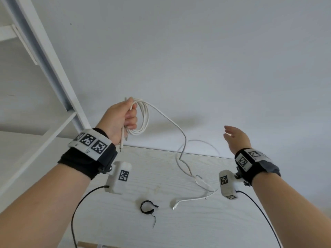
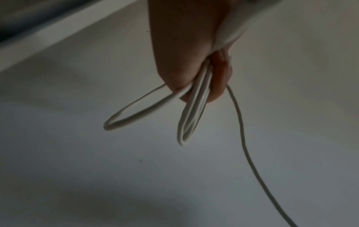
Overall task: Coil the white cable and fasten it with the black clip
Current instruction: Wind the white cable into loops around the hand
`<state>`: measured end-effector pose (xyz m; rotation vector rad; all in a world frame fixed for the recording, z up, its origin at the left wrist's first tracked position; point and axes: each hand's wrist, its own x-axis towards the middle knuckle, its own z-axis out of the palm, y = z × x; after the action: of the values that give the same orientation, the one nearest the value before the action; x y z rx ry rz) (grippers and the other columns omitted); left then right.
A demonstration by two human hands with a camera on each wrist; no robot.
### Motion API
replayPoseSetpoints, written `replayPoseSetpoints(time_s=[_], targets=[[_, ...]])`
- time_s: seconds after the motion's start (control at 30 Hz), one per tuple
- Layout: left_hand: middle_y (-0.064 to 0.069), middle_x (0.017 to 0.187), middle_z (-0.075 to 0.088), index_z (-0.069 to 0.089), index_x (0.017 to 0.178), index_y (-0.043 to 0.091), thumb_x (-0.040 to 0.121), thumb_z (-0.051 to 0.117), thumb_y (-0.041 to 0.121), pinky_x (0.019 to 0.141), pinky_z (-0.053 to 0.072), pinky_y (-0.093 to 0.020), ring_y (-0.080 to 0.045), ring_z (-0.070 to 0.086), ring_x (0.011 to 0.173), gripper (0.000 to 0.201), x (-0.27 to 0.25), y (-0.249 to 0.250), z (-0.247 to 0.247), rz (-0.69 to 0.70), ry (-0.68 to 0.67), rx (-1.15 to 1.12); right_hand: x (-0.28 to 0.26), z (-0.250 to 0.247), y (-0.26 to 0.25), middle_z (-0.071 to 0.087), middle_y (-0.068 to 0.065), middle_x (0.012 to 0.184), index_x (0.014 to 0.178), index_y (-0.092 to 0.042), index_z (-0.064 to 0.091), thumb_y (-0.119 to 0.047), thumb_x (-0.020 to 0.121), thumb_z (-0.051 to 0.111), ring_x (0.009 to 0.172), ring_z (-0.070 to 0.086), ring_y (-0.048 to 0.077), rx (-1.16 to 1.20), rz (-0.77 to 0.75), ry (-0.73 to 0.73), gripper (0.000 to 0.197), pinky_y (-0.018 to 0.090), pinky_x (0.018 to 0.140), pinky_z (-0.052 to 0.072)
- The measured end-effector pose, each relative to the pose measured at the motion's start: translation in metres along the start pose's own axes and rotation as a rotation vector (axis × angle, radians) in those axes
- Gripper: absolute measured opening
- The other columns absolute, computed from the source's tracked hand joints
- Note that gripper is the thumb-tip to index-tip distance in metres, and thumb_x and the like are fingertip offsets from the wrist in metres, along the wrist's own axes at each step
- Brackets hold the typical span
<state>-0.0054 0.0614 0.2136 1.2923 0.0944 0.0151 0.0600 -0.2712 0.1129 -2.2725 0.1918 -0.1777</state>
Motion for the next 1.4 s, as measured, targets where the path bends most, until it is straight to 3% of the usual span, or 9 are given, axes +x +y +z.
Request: replayPoseSetpoints(time_s=[0.2, 0.33, 0.57, 0.73, 0.83, 0.93, 1.13, 1.3, 1.4], targets=[[0.012, 0.042, 0.027, 0.043, 0.070, 0.016, 0.100, 0.035, 0.028, 0.035, 0.026, -0.015, -0.003, 0.022, 0.034, 0.034, 0.003, -0.002, 0.027, 0.012, -0.046, 0.018, -0.038, 0.022, -0.068, 0.065, -0.002, 0.112, 0.124, -0.024, 0.052, -0.025, 0.098, 0.036, 0.105, 0.057, 0.017, 0.387, -0.263, -0.324, 0.030, 0.031, 0.094, 0.041], [0.012, 0.044, 0.027, 0.043, 0.072, 0.016, 0.100, 0.034, 0.032, 0.037, 0.028, -0.015, -0.003, 0.022, 0.036, 0.034, 0.005, -0.002, 0.028, -0.025, -0.094, -0.087, -0.059, 0.045, -0.081, 0.064, -0.006, 0.115, 0.125, -0.026, 0.049, -0.029, 0.097, 0.037, 0.110, 0.055, 0.011, 0.295, -0.302, -0.583, 0.030, 0.026, 0.096, 0.040], [0.012, 0.046, 0.027, 0.045, 0.075, 0.016, 0.098, 0.035, 0.037, 0.040, 0.026, -0.014, -0.003, 0.024, 0.038, 0.032, 0.005, 0.000, 0.025, -0.067, -0.213, -0.231, -0.071, 0.071, -0.083, 0.042, 0.002, 0.113, 0.127, -0.014, 0.038, -0.011, 0.088, 0.054, 0.092, 0.050, 0.013, 0.285, -0.203, -0.228, 0.043, 0.025, 0.081, 0.043], [0.011, 0.046, 0.029, 0.046, 0.077, 0.016, 0.099, 0.033, 0.038, 0.040, 0.029, -0.014, -0.003, 0.026, 0.037, 0.034, 0.003, 0.006, 0.031, -0.038, -0.233, -0.314, -0.070, 0.076, -0.086, 0.063, -0.002, 0.085, 0.112, -0.019, 0.053, -0.011, 0.093, 0.044, 0.071, 0.059, 0.011, 0.341, -0.154, -0.431, 0.023, 0.027, 0.071, 0.047], [0.010, 0.051, 0.035, 0.049, 0.081, 0.013, 0.099, 0.032, 0.039, 0.045, 0.038, -0.015, -0.004, 0.032, 0.041, 0.036, 0.005, 0.008, 0.030, -0.027, -0.191, -0.414, -0.073, 0.071, -0.084, 0.053, -0.007, 0.062, 0.100, -0.024, 0.061, -0.014, 0.095, 0.038, 0.047, 0.047, 0.000, 0.278, -0.195, -0.417, 0.026, 0.016, 0.055, 0.040], [0.009, 0.060, 0.042, 0.050, 0.086, 0.013, 0.100, 0.033, 0.028, 0.055, 0.045, -0.018, -0.005, 0.040, 0.049, 0.027, 0.007, 0.004, 0.029, -0.018, -0.170, -0.415, -0.078, 0.068, -0.089, 0.045, -0.013, 0.060, 0.109, -0.022, 0.062, -0.018, 0.096, 0.039, 0.053, 0.042, -0.001, 0.071, -0.311, -0.423, 0.027, 0.012, 0.055, 0.035], [0.003, 0.066, 0.062, 0.053, 0.085, 0.010, 0.100, 0.037, 0.014, 0.066, 0.055, -0.024, -0.011, 0.062, 0.062, 0.022, 0.005, -0.005, 0.035, 0.026, -0.110, -0.308, -0.095, 0.066, -0.100, 0.061, 0.006, 0.073, 0.094, -0.017, 0.041, -0.023, 0.094, 0.040, 0.069, 0.059, 0.027, -0.160, -0.400, -0.444, 0.006, 0.044, 0.068, 0.053], [0.003, 0.063, 0.056, 0.052, 0.085, 0.009, 0.099, 0.039, 0.015, 0.072, 0.048, -0.027, -0.009, 0.052, 0.057, 0.020, 0.002, -0.011, 0.042, -0.005, -0.097, -0.252, -0.107, 0.059, -0.117, 0.063, 0.003, 0.077, 0.084, -0.016, 0.048, -0.021, 0.091, 0.048, 0.073, 0.059, 0.023, -0.054, -0.435, -0.430, 0.008, 0.039, 0.069, 0.051], [0.000, 0.066, 0.049, 0.052, 0.086, 0.007, 0.100, 0.037, 0.014, 0.060, 0.046, -0.021, -0.008, 0.045, 0.054, 0.021, -0.003, -0.015, 0.041, -0.041, -0.115, -0.167, -0.101, 0.048, -0.121, 0.061, -0.001, 0.069, 0.079, -0.017, 0.052, -0.018, 0.088, 0.055, 0.064, 0.057, 0.013, 0.121, -0.400, -0.315, 0.010, 0.024, 0.061, 0.046]])
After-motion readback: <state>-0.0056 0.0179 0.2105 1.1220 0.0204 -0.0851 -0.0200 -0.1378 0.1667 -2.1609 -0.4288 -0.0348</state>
